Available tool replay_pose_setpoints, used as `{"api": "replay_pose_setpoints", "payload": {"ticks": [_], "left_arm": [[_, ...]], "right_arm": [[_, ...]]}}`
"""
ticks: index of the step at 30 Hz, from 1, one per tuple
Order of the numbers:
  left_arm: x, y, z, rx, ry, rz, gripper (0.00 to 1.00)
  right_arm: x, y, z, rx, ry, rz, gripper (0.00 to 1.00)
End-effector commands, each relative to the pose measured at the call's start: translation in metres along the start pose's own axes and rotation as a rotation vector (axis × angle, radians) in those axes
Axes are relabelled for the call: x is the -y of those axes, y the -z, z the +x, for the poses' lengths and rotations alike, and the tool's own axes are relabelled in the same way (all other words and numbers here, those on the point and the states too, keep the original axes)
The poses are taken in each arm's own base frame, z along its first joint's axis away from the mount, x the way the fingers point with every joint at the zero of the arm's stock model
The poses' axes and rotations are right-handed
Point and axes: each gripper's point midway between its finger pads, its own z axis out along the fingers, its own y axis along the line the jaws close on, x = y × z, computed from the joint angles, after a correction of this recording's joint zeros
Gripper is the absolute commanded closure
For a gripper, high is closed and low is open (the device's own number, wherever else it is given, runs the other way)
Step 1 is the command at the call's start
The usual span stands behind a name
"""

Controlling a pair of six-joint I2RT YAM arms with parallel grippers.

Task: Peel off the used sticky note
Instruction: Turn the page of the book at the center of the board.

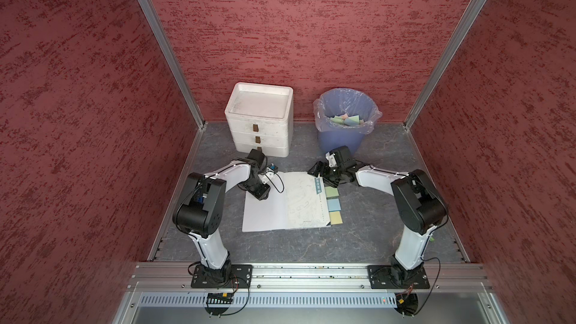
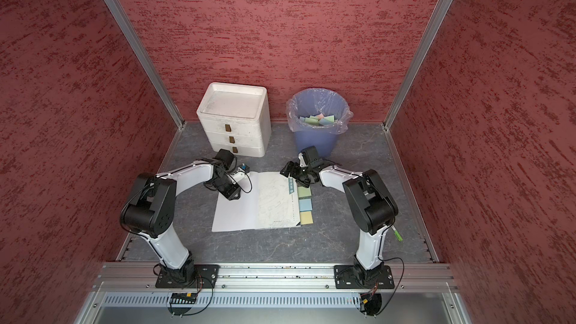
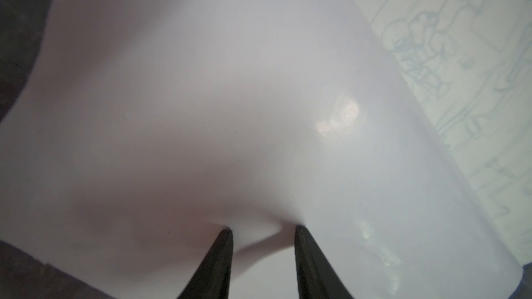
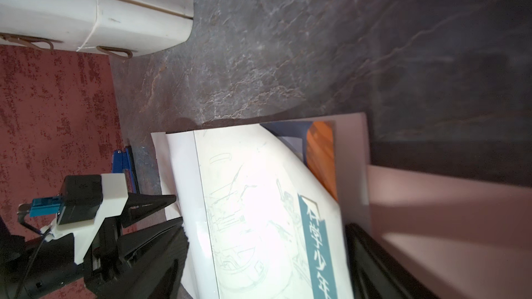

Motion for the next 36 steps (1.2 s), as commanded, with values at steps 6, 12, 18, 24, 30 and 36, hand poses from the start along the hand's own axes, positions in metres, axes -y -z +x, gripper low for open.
{"api": "replay_pose_setpoints", "payload": {"ticks": [6, 12, 18, 24, 30, 36], "left_arm": [[0.002, -0.01, -0.003, 0.01, -0.025, 0.009, 0.62], [0.005, 0.003, -0.007, 0.054, 0.0, 0.067, 0.62], [-0.015, 0.02, -0.005, 0.105, 0.079, 0.089, 0.62], [-0.029, 0.024, 0.006, 0.113, 0.12, 0.087, 0.63], [-0.042, 0.038, 0.011, 0.143, 0.149, 0.072, 0.63], [-0.072, 0.081, 0.012, 0.232, 0.199, 0.018, 0.63]], "right_arm": [[-0.046, -0.004, 0.024, -0.081, 0.054, -0.144, 0.13], [-0.093, 0.0, 0.056, -0.155, 0.12, -0.267, 0.11], [-0.128, -0.012, 0.08, -0.206, 0.158, -0.326, 0.07], [-0.154, -0.024, 0.094, -0.212, 0.18, -0.328, 0.02], [-0.164, -0.041, 0.103, -0.219, 0.166, -0.322, 0.02], [-0.168, -0.058, 0.106, -0.234, 0.128, -0.347, 0.01]]}}
